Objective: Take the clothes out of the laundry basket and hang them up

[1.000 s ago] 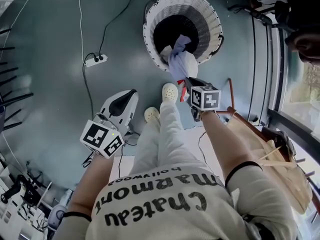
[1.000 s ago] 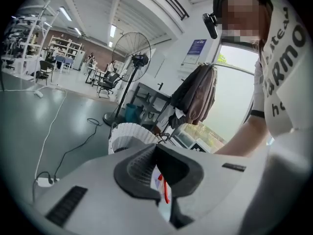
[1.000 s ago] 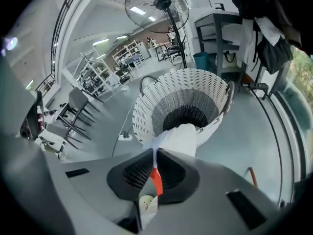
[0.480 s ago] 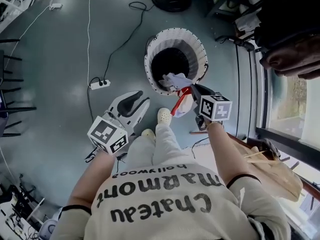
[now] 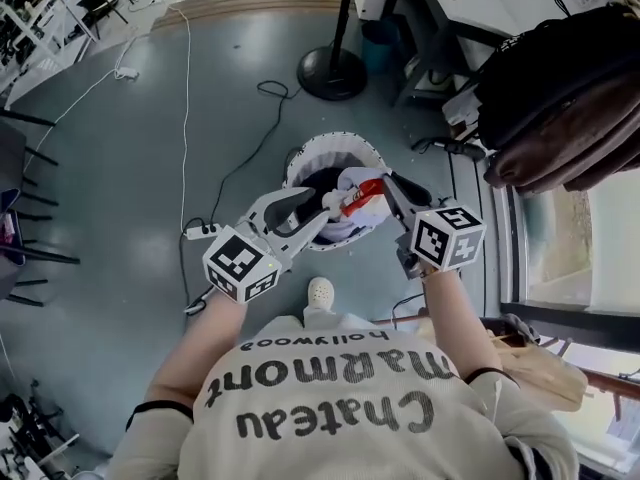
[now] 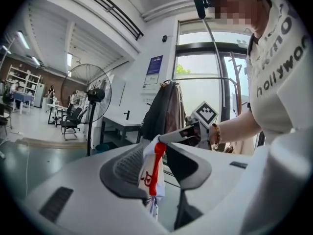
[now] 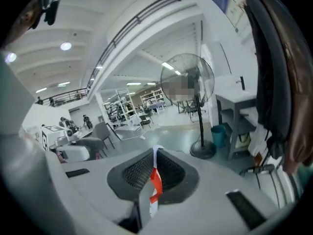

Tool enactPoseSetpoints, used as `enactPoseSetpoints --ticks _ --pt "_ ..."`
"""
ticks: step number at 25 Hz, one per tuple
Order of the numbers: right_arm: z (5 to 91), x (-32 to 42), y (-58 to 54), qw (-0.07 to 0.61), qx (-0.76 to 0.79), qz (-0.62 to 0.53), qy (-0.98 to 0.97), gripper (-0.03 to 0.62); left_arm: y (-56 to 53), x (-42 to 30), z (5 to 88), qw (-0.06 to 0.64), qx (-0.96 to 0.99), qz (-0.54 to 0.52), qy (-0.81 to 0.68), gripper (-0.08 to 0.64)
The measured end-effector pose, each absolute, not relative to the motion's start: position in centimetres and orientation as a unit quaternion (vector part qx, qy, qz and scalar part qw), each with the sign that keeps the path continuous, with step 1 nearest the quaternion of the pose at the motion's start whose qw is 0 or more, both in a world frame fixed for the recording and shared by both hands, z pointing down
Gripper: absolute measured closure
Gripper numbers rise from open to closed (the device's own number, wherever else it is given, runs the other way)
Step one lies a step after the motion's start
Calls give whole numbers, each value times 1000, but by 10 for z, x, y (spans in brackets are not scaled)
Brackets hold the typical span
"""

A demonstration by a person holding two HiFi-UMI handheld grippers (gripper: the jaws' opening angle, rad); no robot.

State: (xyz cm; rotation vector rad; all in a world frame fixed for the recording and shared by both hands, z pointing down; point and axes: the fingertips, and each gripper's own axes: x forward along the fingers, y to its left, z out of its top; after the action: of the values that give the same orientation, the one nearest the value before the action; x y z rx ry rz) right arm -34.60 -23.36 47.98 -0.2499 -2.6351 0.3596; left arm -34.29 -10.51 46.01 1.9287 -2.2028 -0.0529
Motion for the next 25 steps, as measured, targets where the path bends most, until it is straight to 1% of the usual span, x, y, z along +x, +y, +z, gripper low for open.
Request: enactPoseSetpoints --ticks 2,4,8,11,15,16,17,18,22,25 --pt "442 -351 -234 198 -107 100 -969 551 -119 -344 446 91 659 -13 -746 405" --pt "409 -355 -233 170 -130 85 -973 551 -133 -346 433 74 658 1 -749 402" --pt "355 -366 -236 121 -184 86 -972 551 -172 -365 400 35 653 37 -756 400" --pt "332 -366 -237 104 -204 82 -970 551 -194 -374 372 8 649 41 -760 385" --pt "307 -356 -228 81 -228 66 -968 551 -206 -371 341 -20 651 45 -758 385" --pt "300 -353 -227 73 -230 65 -968 551 -206 -370 334 -23 653 44 -756 390" --pt "295 -351 -227 65 -230 66 -969 551 -206 -370 327 -25 656 38 -754 447" --pt "291 -349 -228 57 -231 72 -969 551 -204 -369 319 -26 660 28 -750 526" --pt "279 -343 -228 36 -242 121 -962 549 -201 -368 288 -29 669 13 -743 538" --pt "278 -341 -226 38 -241 129 -961 548 -205 -363 273 -31 672 23 -740 540"
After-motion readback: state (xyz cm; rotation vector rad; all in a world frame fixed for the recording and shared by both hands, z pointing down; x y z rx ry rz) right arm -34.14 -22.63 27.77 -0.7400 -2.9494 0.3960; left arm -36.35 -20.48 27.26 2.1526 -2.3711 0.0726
